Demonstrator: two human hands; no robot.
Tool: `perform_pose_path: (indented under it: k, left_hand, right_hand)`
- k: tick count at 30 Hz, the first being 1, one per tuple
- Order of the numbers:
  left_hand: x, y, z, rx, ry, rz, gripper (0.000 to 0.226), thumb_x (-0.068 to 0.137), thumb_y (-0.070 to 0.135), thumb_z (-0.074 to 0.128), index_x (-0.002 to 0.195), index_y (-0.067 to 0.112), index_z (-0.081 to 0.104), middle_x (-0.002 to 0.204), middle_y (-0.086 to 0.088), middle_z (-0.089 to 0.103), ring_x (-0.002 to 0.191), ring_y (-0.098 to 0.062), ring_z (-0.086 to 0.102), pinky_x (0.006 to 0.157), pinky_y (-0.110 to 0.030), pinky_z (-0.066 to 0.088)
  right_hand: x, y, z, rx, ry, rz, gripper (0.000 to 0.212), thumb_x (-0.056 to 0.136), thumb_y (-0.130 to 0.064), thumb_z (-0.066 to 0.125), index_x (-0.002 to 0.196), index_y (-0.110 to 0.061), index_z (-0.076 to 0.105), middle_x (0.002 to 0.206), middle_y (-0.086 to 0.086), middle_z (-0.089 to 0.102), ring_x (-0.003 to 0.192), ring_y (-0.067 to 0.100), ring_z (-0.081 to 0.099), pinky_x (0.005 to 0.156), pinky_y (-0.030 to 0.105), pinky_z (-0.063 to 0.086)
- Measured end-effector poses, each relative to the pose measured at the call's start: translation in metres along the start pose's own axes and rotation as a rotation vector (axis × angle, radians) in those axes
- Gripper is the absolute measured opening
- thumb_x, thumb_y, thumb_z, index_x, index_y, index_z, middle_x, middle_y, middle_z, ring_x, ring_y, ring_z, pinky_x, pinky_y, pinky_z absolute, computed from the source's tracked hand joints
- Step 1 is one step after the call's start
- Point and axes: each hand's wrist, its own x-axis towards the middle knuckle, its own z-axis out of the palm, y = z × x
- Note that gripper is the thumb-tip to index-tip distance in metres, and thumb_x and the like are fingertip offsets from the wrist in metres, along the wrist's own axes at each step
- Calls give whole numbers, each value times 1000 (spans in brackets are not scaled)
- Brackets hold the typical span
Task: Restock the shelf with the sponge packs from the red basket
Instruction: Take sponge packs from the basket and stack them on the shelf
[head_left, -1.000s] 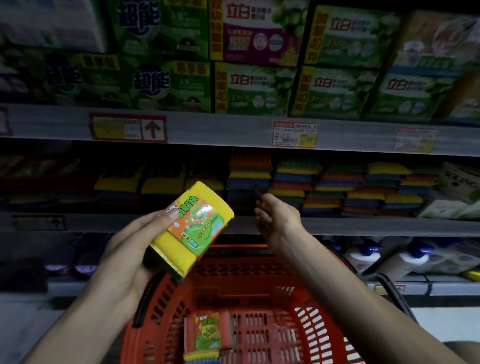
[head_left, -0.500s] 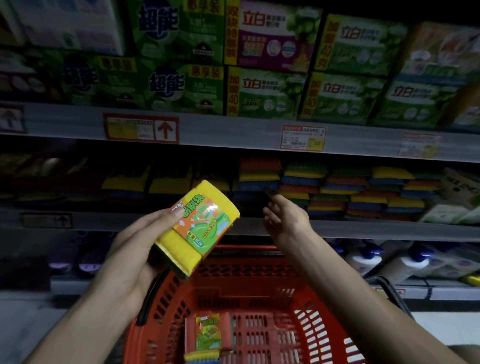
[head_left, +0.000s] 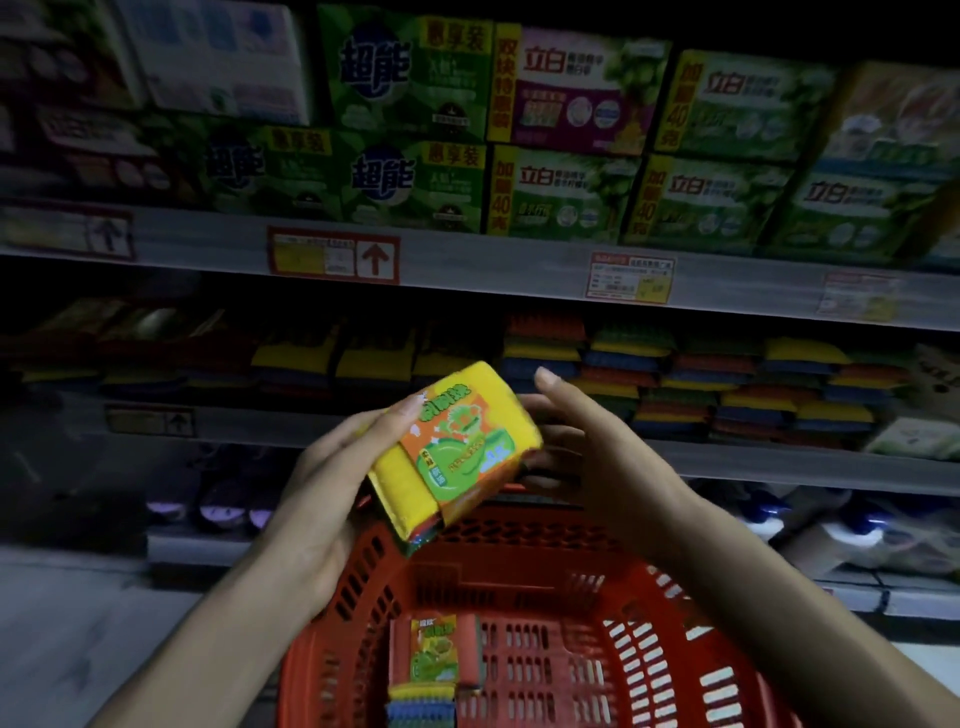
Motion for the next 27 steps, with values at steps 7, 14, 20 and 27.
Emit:
perform_pose_path:
  k: [7, 14, 20, 27]
  left_hand:
    - [-13, -9, 17, -53, 38, -58, 53, 75, 50, 77, 116, 17, 76, 112, -12, 78, 108, -30, 74, 99, -46, 56]
    - [-30, -20, 35, -91, 68, -227, 62, 80, 70, 61, 118, 23, 75, 111, -12, 78, 103, -30, 75, 97, -54, 54]
    - [-37, -20, 56, -304, -87, -256, 50, 96, 53, 52, 120, 18, 77, 122, -15, 75, 106, -29, 75, 86, -42, 56]
    - [-28, -28, 53, -355, 93, -121, 67, 75, 33, 84, 134, 10, 61, 127, -22, 70, 108, -35, 71, 82, -55, 61]
  right_hand:
    - [-33, 17, -11, 103, -109, -18, 63, 82, -24, 84, 139, -18, 57, 118, 9, 76, 104, 26, 75, 85, 36, 60]
    - [-46, 39, -31, -741, 137, -900, 79, 74, -13, 88, 141, -25, 49, 143, -5, 45, 135, 8, 49, 105, 29, 51]
    - [-48, 59, -41, -1372, 256, -1380, 73, 84, -28, 86, 144, -28, 45, 140, 12, 42, 137, 32, 44, 106, 36, 43]
    - [-62, 52, -25, -679, 153, -751, 94, 73, -61, 81, 152, -50, 31, 152, -13, 37, 145, 5, 38, 114, 28, 41]
